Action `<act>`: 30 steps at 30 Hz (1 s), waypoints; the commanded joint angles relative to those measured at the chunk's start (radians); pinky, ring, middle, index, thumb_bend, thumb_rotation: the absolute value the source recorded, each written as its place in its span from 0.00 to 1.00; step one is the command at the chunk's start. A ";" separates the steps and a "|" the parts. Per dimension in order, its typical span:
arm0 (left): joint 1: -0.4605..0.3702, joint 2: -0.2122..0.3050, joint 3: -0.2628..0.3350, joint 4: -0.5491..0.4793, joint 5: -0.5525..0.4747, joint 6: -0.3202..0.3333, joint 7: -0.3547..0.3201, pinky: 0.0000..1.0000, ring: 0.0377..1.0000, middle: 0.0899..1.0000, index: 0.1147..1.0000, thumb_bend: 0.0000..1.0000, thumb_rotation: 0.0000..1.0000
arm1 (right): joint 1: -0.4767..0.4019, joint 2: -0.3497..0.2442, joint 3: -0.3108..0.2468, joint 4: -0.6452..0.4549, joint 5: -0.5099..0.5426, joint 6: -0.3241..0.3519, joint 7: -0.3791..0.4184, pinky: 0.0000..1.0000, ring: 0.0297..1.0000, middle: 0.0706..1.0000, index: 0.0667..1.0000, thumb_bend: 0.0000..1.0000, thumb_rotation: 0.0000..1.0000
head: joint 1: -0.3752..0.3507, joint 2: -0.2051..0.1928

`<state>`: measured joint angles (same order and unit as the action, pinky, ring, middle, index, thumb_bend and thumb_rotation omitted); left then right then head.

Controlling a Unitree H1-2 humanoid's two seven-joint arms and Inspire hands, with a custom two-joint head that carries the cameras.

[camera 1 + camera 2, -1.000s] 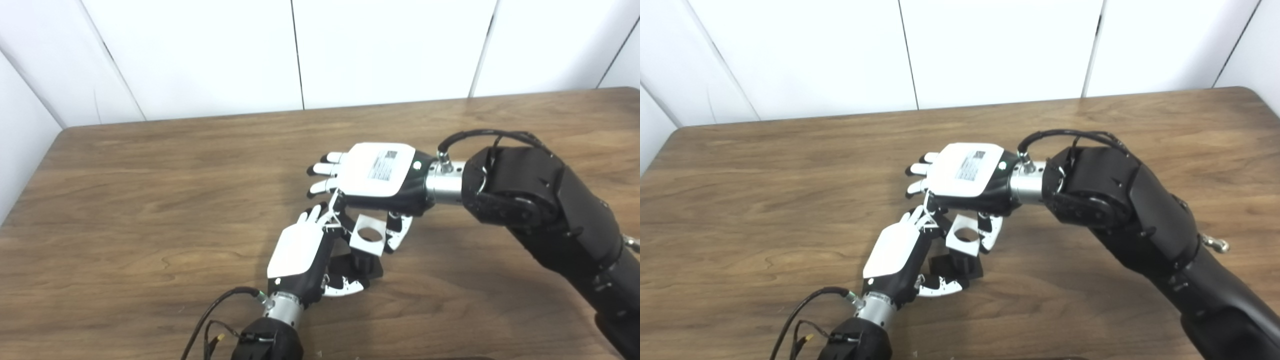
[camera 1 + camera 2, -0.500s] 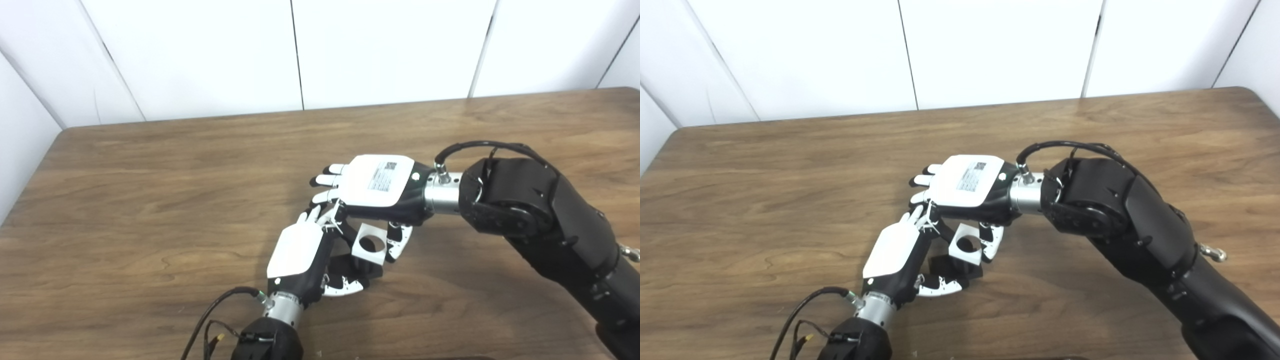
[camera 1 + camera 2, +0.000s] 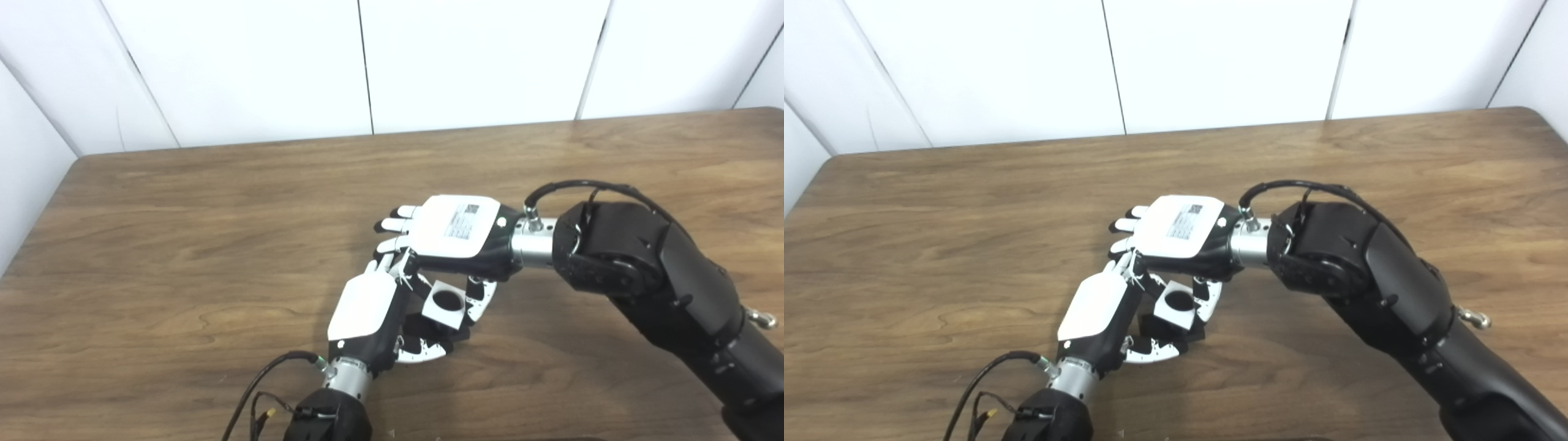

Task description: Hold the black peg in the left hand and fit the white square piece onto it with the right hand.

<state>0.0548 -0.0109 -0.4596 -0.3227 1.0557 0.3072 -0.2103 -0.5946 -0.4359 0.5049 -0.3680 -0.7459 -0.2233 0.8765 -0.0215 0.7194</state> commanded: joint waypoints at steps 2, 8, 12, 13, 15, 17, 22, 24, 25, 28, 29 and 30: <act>0.005 0.012 0.003 0.031 0.016 0.027 -0.027 1.00 1.00 0.92 0.43 0.52 0.07 | -0.028 0.018 -0.003 0.003 -0.013 -0.029 -0.037 1.00 1.00 0.91 0.45 0.53 0.14 | -0.001 0.001; 0.000 0.011 0.002 0.027 0.021 0.032 -0.036 1.00 1.00 0.92 0.43 0.52 0.07 | -0.031 0.026 0.005 0.005 -0.012 -0.029 -0.030 1.00 1.00 0.91 0.45 0.53 0.14 | 0.006 0.005; 0.000 0.012 0.004 0.026 0.018 0.034 -0.034 1.00 1.00 0.92 0.43 0.52 0.07 | -0.028 0.024 0.013 0.005 -0.024 -0.033 -0.024 1.00 1.00 0.92 0.45 0.53 0.14 | 0.006 0.004; 0.001 0.011 0.004 0.026 0.017 0.035 -0.033 1.00 1.00 0.92 0.43 0.52 0.07 | -0.027 0.023 0.014 0.005 -0.026 -0.034 -0.024 1.00 1.00 0.92 0.45 0.53 0.14 | 0.006 0.004; 0.002 0.012 0.005 0.025 0.015 0.034 -0.030 1.00 1.00 0.92 0.43 0.52 0.07 | -0.024 0.021 0.015 0.006 -0.033 -0.035 -0.025 1.00 1.00 0.91 0.45 0.53 0.14 | 0.006 0.004; 0.002 0.013 0.006 0.025 0.017 0.034 -0.028 1.00 1.00 0.91 0.43 0.52 0.07 | -0.021 0.019 0.014 0.006 -0.043 -0.035 -0.024 1.00 1.00 0.91 0.45 0.53 0.15 | 0.006 0.004; 0.003 0.012 0.006 0.022 0.025 0.040 -0.031 1.00 1.00 0.91 0.43 0.52 0.07 | -0.022 0.014 0.007 0.009 -0.050 -0.016 -0.007 0.99 1.00 0.90 0.55 0.85 0.25 | 0.008 0.005; 0.004 0.012 0.005 0.020 0.030 0.045 -0.032 1.00 1.00 0.90 0.43 0.52 0.08 | -0.025 0.011 0.005 0.011 -0.052 -0.009 0.002 0.99 1.00 0.91 0.60 0.94 0.31 | 0.008 0.006; 0.005 0.012 0.005 0.020 0.031 0.048 -0.031 1.00 1.00 0.90 0.43 0.52 0.08 | -0.027 0.009 0.003 0.014 -0.052 -0.010 0.002 0.99 1.00 0.91 0.61 0.97 0.34 | 0.009 0.006; 0.004 0.013 0.005 0.017 0.039 0.060 -0.038 1.00 1.00 0.90 0.57 0.79 0.22 | -0.032 0.002 -0.004 0.017 -0.046 -0.002 0.011 1.00 1.00 0.92 0.63 0.97 0.37 | 0.010 0.006; 0.003 0.014 0.004 0.016 0.043 0.064 -0.041 1.00 1.00 0.90 0.60 0.81 0.24 | -0.033 0.001 -0.008 0.016 -0.046 0.005 0.014 1.00 1.00 0.92 0.63 0.97 0.36 | 0.010 0.006; 0.003 0.014 0.004 0.015 0.047 0.066 -0.042 1.00 1.00 0.90 0.62 0.83 0.25 | -0.033 0.001 -0.011 0.015 -0.046 0.009 0.016 1.00 1.00 0.92 0.62 0.97 0.36 | 0.010 0.006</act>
<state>0.0542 -0.0094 -0.4553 -0.3238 1.0701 0.3487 -0.2243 -0.5943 -0.4267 0.5132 -0.3495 -0.7897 -0.2326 0.8896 -0.0107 0.7256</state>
